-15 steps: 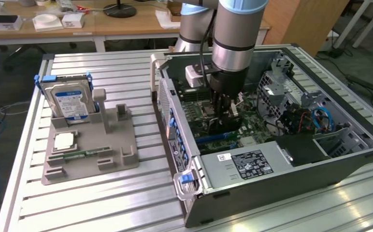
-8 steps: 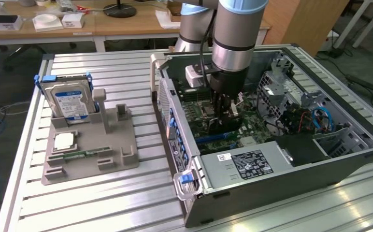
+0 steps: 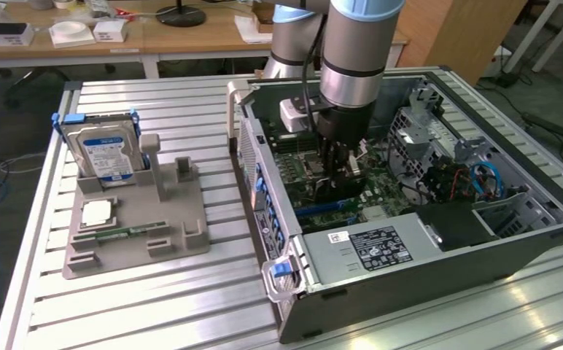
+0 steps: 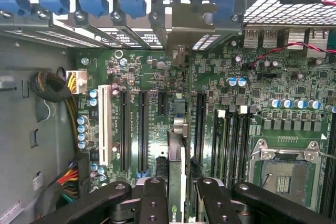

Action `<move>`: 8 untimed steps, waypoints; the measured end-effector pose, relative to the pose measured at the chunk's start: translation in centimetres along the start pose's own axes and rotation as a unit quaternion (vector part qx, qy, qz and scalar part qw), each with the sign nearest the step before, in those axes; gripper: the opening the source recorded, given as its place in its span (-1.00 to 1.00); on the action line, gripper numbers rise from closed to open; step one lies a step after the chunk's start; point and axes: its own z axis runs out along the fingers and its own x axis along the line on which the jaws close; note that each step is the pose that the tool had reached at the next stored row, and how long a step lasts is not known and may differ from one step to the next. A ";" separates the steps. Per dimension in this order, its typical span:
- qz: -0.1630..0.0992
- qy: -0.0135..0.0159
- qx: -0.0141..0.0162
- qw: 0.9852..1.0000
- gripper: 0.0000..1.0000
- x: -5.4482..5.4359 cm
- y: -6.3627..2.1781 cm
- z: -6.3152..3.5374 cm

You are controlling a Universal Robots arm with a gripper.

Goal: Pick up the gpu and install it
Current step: 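Insert the gpu into the slot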

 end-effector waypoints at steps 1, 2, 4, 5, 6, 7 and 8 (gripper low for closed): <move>-0.001 0.000 0.000 1.000 -0.47 0.0 0.00 0.00; -0.003 0.000 0.000 1.000 -0.47 0.0 -0.01 0.00; -0.007 0.000 0.000 1.000 -0.47 0.0 -0.01 0.00; -0.009 -0.001 0.000 1.000 -0.47 0.0 -0.01 0.00; -0.010 -0.001 0.001 1.000 -0.47 0.0 -0.01 0.00; -0.011 -0.001 0.001 1.000 -0.47 0.0 -0.01 0.00; -0.011 -0.001 0.001 1.000 -0.47 0.0 -0.01 0.00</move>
